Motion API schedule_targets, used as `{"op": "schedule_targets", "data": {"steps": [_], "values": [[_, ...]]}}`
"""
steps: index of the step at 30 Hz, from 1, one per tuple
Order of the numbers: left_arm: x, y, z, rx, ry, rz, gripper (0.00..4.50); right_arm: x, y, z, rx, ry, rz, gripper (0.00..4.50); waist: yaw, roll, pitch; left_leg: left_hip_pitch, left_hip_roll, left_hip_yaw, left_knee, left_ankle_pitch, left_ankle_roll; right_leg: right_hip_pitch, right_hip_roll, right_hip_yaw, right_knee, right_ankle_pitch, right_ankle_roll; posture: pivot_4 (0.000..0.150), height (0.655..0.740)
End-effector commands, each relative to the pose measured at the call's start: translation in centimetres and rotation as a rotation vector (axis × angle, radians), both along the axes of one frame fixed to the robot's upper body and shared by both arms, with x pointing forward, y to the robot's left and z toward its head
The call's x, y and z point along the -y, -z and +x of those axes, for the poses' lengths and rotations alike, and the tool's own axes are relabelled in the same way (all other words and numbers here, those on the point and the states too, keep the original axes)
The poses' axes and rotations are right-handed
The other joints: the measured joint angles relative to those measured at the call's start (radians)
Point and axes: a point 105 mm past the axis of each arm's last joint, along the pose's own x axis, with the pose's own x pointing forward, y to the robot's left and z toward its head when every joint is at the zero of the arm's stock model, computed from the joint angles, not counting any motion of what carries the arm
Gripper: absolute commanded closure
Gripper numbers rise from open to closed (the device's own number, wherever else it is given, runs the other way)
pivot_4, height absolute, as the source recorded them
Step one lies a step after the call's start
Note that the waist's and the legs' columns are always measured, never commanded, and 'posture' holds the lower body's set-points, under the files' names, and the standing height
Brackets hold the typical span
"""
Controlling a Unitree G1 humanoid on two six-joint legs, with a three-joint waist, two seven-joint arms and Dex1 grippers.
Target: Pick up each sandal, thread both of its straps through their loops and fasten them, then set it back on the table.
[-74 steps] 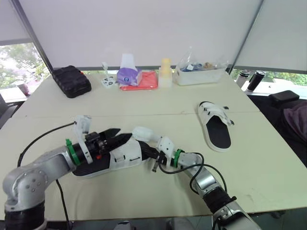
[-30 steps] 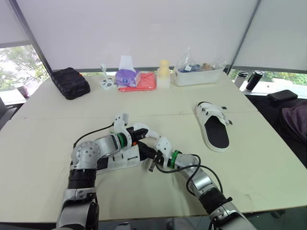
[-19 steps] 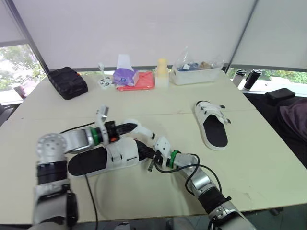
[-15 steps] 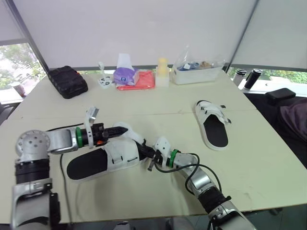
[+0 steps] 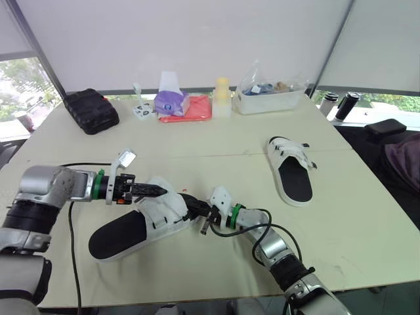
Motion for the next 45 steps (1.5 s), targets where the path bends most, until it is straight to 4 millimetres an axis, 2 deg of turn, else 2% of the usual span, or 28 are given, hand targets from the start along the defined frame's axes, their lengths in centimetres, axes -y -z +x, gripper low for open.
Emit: {"op": "schedule_targets", "data": {"steps": [1, 6, 19, 31, 42, 45], "values": [[-0.7, -1.7, 0.8, 0.056, -0.015, -0.037, 4.46, 2.7, 6.9, -1.6, -0.218, 0.057, -0.177, 4.50, 0.000, 0.000, 0.000, 0.000, 0.000, 0.000, 0.000, 0.000, 0.000, 0.000, 0.000, 0.000, 0.000, 0.000, 0.000, 0.150, 0.7400], [-1.2, -1.8, 0.5, 0.051, 0.005, -0.048, 4.46, 2.8, 7.0, -1.7, -0.222, 0.051, -0.184, 4.50, -0.001, 0.000, 0.000, -0.001, 0.000, 0.000, 0.000, 0.000, 0.000, -0.002, 0.000, 0.000, 0.001, 0.000, 0.001, 0.150, 0.7400], [-0.3, -2.9, -0.1, 0.038, 0.050, -0.119, 4.46, 2.9, 7.2, -1.8, -0.228, 0.045, -0.196, 4.50, -0.001, -0.001, 0.000, -0.002, 0.000, 0.000, 0.000, 0.000, 0.000, -0.003, 0.000, 0.000, 0.001, 0.001, 0.001, 0.150, 0.7400], [-0.5, -2.2, -1.0, 0.027, 0.086, -0.074, 4.46, 2.9, 7.3, -1.8, -0.234, 0.050, -0.195, 4.50, -0.001, -0.001, 0.000, -0.002, 0.001, 0.000, 0.000, 0.000, 0.000, -0.003, 0.000, 0.000, 0.001, 0.001, 0.001, 0.150, 0.7400], [-0.4, -0.6, -1.9, 0.021, 0.146, 0.006, 4.46, 3.0, 7.3, -1.7, -0.240, 0.057, -0.190, 4.50, -0.001, -0.001, 0.000, -0.002, 0.001, 0.000, 0.000, 0.000, 0.000, -0.003, 0.000, 0.000, 0.001, 0.001, 0.001, 0.150, 0.7400], [-0.3, -0.1, -1.4, 0.041, 0.140, 0.046, 4.46, 3.0, 7.3, -1.7, -0.242, 0.059, -0.189, 4.50, 0.000, -0.001, 0.000, -0.002, 0.001, 0.000, 0.000, 0.000, 0.000, -0.003, 0.000, 0.000, 0.001, 0.000, 0.001, 0.150, 0.7400]]}}
